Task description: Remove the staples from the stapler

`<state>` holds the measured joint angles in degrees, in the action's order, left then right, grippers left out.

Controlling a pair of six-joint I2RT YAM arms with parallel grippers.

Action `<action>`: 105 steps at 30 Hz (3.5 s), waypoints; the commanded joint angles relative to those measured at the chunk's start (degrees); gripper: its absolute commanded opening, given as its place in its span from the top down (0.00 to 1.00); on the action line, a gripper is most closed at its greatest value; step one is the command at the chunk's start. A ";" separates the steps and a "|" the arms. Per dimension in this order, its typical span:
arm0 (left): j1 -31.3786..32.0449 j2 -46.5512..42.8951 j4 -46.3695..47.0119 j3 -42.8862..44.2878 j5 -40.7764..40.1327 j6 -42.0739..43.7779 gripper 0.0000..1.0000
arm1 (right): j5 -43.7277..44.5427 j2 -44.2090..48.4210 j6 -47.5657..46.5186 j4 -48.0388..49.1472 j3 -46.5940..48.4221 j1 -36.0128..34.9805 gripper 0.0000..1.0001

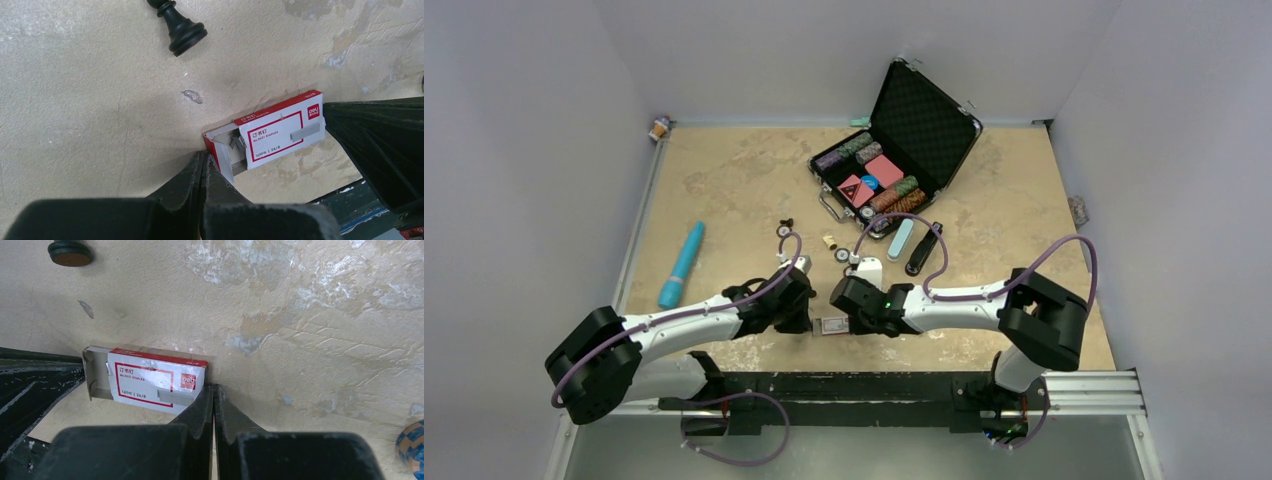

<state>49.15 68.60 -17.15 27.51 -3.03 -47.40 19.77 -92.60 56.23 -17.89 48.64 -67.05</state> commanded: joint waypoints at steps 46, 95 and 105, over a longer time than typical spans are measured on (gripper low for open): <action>-0.80 1.25 -2.72 0.77 -0.44 2.90 1.00 | -2.28 -4.36 -1.28 3.44 0.92 -0.14 1.00; -1.20 -35.46 -40.72 26.29 -9.12 17.41 0.33 | 5.59 33.03 -6.94 -14.57 5.60 -0.32 0.41; -1.20 -36.74 -42.21 28.19 -10.59 19.70 0.23 | 10.47 42.22 -16.17 -19.25 6.12 -0.27 0.03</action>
<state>48.12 31.75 -57.80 52.69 -11.11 -30.20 26.87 -53.52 46.41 -34.94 53.19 -67.11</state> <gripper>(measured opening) 0.750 0.822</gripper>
